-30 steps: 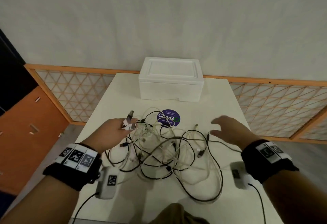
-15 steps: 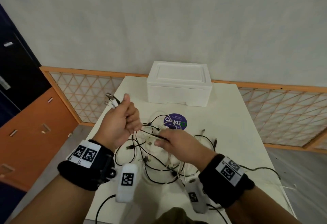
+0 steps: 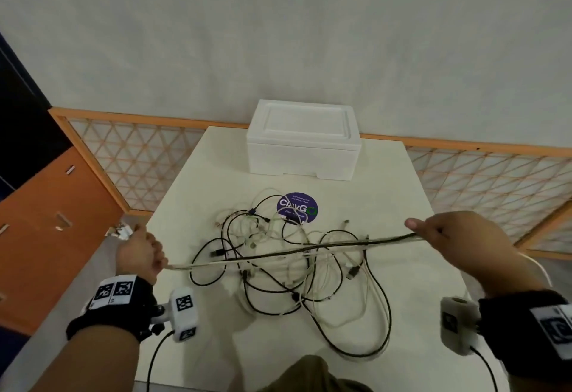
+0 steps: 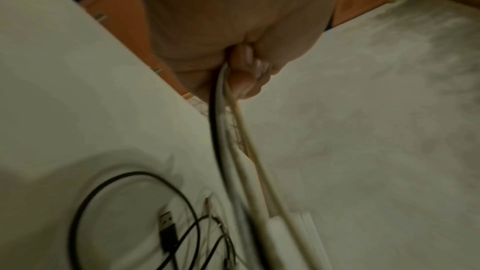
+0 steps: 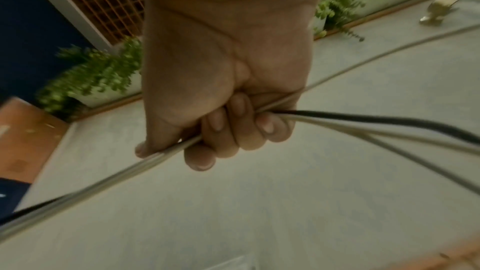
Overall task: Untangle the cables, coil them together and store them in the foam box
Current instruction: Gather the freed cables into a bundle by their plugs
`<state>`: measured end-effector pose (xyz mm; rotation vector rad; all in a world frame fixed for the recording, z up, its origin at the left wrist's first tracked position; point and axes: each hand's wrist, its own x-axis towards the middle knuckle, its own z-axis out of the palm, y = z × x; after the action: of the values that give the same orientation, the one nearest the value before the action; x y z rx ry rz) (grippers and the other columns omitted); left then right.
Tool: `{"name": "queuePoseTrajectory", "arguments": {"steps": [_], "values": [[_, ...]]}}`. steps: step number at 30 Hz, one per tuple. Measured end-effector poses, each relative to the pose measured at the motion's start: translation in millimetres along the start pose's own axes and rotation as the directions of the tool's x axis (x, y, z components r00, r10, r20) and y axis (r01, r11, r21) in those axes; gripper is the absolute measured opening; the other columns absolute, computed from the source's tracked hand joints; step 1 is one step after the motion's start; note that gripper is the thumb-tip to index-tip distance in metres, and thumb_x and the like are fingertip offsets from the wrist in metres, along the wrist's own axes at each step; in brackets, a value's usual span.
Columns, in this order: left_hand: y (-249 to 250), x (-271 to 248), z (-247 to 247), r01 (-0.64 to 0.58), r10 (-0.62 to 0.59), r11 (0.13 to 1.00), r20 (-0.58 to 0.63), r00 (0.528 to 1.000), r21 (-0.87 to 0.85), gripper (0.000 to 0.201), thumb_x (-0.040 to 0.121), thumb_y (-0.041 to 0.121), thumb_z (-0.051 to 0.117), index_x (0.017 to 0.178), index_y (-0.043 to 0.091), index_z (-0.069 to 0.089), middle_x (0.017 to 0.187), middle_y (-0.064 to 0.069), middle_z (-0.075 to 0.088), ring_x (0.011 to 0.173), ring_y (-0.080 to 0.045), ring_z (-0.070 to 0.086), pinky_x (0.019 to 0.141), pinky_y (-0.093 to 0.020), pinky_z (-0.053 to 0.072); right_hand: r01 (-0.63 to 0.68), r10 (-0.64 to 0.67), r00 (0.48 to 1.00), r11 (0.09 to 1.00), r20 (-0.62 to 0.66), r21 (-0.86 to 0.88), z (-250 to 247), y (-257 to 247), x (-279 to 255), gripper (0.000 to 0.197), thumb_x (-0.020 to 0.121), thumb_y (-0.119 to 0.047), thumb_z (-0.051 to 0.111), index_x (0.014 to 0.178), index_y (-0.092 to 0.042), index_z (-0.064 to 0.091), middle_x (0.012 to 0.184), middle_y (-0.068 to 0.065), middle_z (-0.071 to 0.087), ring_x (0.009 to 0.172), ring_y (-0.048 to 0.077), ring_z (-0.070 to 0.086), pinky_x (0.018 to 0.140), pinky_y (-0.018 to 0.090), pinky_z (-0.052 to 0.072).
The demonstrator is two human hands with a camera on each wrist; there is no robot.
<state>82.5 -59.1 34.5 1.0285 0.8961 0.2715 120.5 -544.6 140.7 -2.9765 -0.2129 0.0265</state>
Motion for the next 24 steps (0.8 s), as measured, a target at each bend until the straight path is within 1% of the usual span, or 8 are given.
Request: {"name": "queuePoseTrajectory", "arguments": {"steps": [3,6,10,13,16,19,22,24], "values": [[-19,3,-9,0.046,-0.046,0.999,-0.017,0.999,0.016,0.038,0.103,0.031,0.034,0.067,0.021,0.033,0.033,0.008,0.027,0.025,-0.010,0.027,0.039,-0.015,0.030,-0.159,0.159,0.987,0.987,0.007,-0.030,16,34,2,0.062,0.090,-0.061,0.036,0.051,-0.013,0.045,0.051,0.002,0.051,0.053,0.016,0.051,0.048,0.029,0.032],[-38,1,-15,0.047,-0.047,0.999,-0.003,0.999,-0.016,0.041,0.104,0.028,0.036,0.066,0.013,0.032,0.037,0.000,0.051,0.034,-0.013,0.055,0.056,-0.034,0.054,-0.248,0.253,0.961,0.967,0.108,-0.060,56,64,6,0.051,0.087,-0.052,0.043,0.054,-0.014,0.052,0.056,0.000,0.054,0.060,0.018,0.054,0.055,0.030,0.040],[-58,-9,-12,0.160,-0.123,0.963,0.175,0.977,-0.216,0.049,0.104,0.028,0.036,0.061,0.007,0.044,0.055,-0.010,0.066,0.055,-0.016,0.070,0.060,-0.036,0.060,-0.325,0.342,0.896,0.940,0.283,-0.108,122,80,12,0.028,0.080,-0.034,0.057,0.056,-0.024,0.044,0.071,-0.003,0.057,0.079,0.022,0.059,0.069,0.029,0.046],[-75,-16,2,0.206,-0.177,0.965,0.174,0.969,-0.161,0.052,0.103,0.034,0.035,0.063,0.005,0.051,0.056,-0.009,0.066,0.046,-0.013,0.064,0.055,-0.030,0.057,-0.210,0.215,0.927,0.976,0.307,-0.049,140,45,18,0.012,0.080,-0.017,0.053,0.075,-0.027,0.056,0.100,0.002,0.066,0.098,0.023,0.060,0.084,0.030,0.048],[-84,-21,14,0.203,-0.197,0.977,0.088,0.977,-0.067,0.049,0.101,0.045,0.036,0.066,0.012,0.042,0.040,0.000,0.047,0.043,-0.017,0.044,0.060,-0.031,0.042,-0.055,0.033,0.955,0.996,0.293,0.068,157,1,35,0.033,0.083,-0.008,0.049,0.106,-0.025,0.065,0.114,0.000,0.060,0.111,0.019,0.055,0.094,0.029,0.042],[-82,-25,20,0.232,-0.230,0.973,0.080,0.970,-0.015,0.049,0.098,0.050,0.041,0.064,0.014,0.037,0.044,-0.002,0.044,0.054,-0.022,0.039,0.068,-0.039,0.047,0.078,-0.084,0.923,0.996,0.375,0.031,177,-25,45,0.042,0.087,-0.006,0.043,0.117,-0.027,0.061,0.121,0.004,0.052,0.116,0.024,0.052,0.097,0.030,0.040],[-76,-28,24,0.232,-0.227,0.972,0.122,0.966,-0.030,0.043,0.097,0.044,0.047,0.066,0.016,0.038,0.055,-0.002,0.043,0.057,-0.020,0.039,0.075,-0.041,0.047,0.122,-0.088,0.924,0.990,0.372,-0.070,186,-35,46,0.034,0.092,-0.012,0.043,0.114,-0.029,0.062,0.117,0.002,0.051,0.110,0.024,0.052,0.089,0.031,0.044],[-71,-29,25,0.215,-0.206,0.976,0.169,0.964,-0.034,0.041,0.099,0.039,0.047,0.066,0.016,0.038,0.058,-0.002,0.041,0.054,-0.019,0.038,0.071,-0.039,0.046,0.171,-0.134,0.940,0.981,0.314,-0.093,184,-39,51,0.024,0.091,-0.018,0.048,0.104,-0.031,0.063,0.111,-0.002,0.052,0.107,0.021,0.052,0.080,0.031,0.045]]}}
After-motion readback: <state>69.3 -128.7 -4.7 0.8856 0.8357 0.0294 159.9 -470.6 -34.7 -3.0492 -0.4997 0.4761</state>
